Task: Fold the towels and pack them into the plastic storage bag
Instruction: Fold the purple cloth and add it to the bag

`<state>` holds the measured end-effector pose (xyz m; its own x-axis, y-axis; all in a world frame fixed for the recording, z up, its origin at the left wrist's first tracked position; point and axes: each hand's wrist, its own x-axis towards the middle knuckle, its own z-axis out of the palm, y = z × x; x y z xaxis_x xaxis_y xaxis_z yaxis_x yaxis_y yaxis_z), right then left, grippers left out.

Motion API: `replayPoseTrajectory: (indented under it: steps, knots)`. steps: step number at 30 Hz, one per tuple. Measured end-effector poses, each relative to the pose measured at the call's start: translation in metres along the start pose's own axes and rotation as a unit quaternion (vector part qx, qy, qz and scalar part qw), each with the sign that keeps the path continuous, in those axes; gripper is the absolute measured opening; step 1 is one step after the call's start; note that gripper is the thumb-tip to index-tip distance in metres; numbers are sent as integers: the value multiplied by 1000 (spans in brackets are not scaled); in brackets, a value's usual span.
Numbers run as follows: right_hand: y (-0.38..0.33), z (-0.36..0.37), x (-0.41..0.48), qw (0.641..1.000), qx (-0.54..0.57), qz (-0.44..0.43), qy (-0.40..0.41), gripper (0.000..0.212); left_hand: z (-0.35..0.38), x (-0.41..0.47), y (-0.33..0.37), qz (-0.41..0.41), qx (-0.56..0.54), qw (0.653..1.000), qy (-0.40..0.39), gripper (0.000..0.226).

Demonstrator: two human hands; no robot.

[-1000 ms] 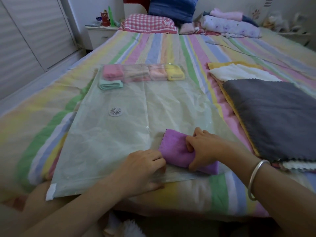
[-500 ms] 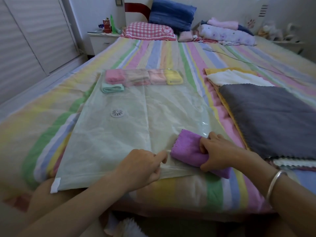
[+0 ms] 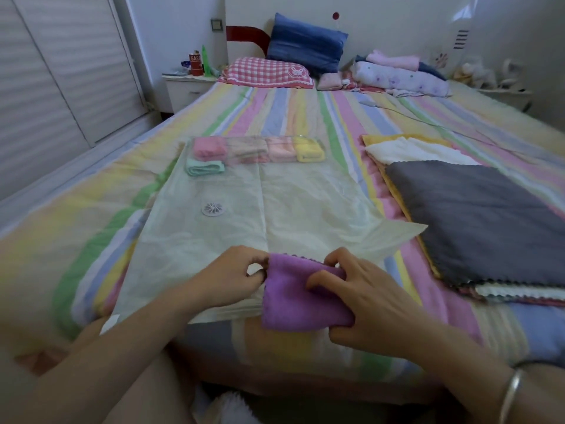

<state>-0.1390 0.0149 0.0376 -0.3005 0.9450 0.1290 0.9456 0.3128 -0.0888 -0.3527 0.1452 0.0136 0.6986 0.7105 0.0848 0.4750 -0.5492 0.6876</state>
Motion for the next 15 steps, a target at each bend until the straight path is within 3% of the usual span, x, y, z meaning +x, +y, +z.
replayPoseTrajectory:
  steps: [5,7,10,15]
  knots:
    - [0,15,8,995,-60,64,-43,52,-17,-7,16,29,-13,999,7,37]
    - [-6,13,15,988,-1,133,-83,51,-18,-11,27,61,-14,998,21,37]
    - [-11,8,32,968,107,221,-43,49,-19,-15,47,91,-28,995,33,43]
    - [3,5,67,948,96,303,3,50,-23,-16,97,122,-109,986,-10,41]
